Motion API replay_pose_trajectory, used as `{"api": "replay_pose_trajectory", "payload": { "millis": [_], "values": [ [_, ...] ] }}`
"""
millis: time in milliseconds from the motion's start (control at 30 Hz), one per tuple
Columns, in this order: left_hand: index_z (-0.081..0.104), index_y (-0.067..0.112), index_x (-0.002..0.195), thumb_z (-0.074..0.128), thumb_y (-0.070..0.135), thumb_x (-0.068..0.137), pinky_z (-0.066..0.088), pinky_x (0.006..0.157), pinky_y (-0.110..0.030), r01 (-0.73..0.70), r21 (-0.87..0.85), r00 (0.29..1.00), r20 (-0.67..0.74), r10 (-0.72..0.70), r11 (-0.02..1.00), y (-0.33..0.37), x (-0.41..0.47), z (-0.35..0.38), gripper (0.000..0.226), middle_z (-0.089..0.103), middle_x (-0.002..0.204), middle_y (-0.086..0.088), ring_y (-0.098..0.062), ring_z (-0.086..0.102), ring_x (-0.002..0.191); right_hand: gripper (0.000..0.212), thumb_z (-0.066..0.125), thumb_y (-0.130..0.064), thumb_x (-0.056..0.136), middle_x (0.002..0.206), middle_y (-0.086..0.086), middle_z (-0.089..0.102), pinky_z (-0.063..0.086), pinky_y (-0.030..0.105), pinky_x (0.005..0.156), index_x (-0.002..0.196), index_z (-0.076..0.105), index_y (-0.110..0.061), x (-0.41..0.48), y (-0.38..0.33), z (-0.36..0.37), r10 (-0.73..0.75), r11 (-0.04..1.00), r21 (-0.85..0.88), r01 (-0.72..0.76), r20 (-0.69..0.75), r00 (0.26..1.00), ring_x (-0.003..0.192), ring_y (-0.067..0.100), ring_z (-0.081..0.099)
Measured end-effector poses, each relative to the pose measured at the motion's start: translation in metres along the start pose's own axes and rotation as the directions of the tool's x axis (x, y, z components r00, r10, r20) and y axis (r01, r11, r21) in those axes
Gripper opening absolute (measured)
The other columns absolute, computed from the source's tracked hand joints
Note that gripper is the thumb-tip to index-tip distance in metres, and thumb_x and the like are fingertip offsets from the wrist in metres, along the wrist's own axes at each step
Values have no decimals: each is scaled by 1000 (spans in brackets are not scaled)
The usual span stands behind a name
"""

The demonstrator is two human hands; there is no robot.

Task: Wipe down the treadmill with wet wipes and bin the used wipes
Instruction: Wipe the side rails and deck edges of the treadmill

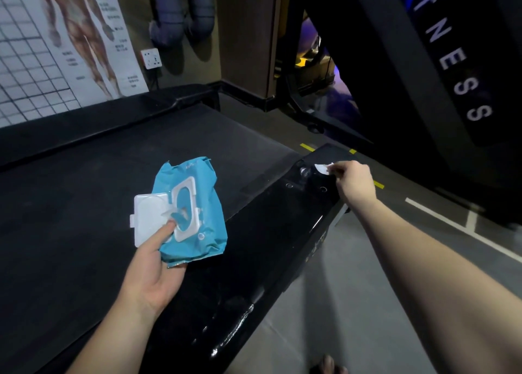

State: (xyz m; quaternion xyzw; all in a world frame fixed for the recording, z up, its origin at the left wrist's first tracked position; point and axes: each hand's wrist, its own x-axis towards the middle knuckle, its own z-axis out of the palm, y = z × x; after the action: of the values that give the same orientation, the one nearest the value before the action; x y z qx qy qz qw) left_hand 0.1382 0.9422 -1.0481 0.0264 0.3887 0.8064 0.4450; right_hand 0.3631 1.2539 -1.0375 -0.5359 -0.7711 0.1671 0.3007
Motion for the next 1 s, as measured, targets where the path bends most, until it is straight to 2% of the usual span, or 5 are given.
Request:
{"api": "replay_pose_trajectory", "payload": {
  "millis": [200, 467, 600, 700, 1000],
  "values": [
    [82, 28, 110, 51, 13, 107, 58, 97, -43, -7, 27, 1000, 13, 6, 1000, -1, -1, 2, 35, 75, 130, -8, -24, 75, 114, 26, 53, -16, 95, 104, -12, 71, 44, 14, 88, 109, 73, -27, 11, -40, -33, 220, 891, 455, 2, -435, 873, 98, 5, 63],
    [81, 25, 110, 52, 12, 107, 62, 92, -41, -9, 19, 1000, -21, 9, 1000, -1, -1, 3, 33, 76, 127, -8, -23, 76, 112, 32, 52, -2, 97, 109, 1, 71, 56, 22, 78, 117, 69, -20, 15, -37, -17, 343, 714, 681, -162, -139, 929, 93, 14, 71],
    [77, 18, 127, 52, 13, 107, 59, 96, -43, -6, 31, 1000, -25, 7, 1000, -1, 0, 1, 33, 74, 131, -9, -24, 74, 115, 34, 52, -3, 91, 107, -2, 71, 56, 32, 89, 110, 73, -21, -11, -48, 13, 6, 899, 434, 53, -134, 991, 88, 10, 69],
    [79, 23, 119, 51, 13, 107, 60, 95, -41, -9, 32, 1000, -15, 9, 999, -2, 0, 1, 32, 75, 130, -8, -23, 75, 114, 33, 53, 1, 89, 112, 5, 60, 52, 31, 90, 110, 74, -14, -40, -51, 47, -486, 874, 48, 484, 138, 863, 96, 21, 62],
    [78, 27, 116, 50, 13, 108, 60, 95, -42, -9, 26, 1000, 1, 9, 1000, -1, 1, 0, 32, 74, 131, -9, -24, 74, 115, 37, 35, -33, 102, 147, -5, 46, 53, 39, 89, 123, 62, -19, -30, -47, 56, -260, 887, -291, 360, 329, 908, 133, 22, 45]
  ]
}}
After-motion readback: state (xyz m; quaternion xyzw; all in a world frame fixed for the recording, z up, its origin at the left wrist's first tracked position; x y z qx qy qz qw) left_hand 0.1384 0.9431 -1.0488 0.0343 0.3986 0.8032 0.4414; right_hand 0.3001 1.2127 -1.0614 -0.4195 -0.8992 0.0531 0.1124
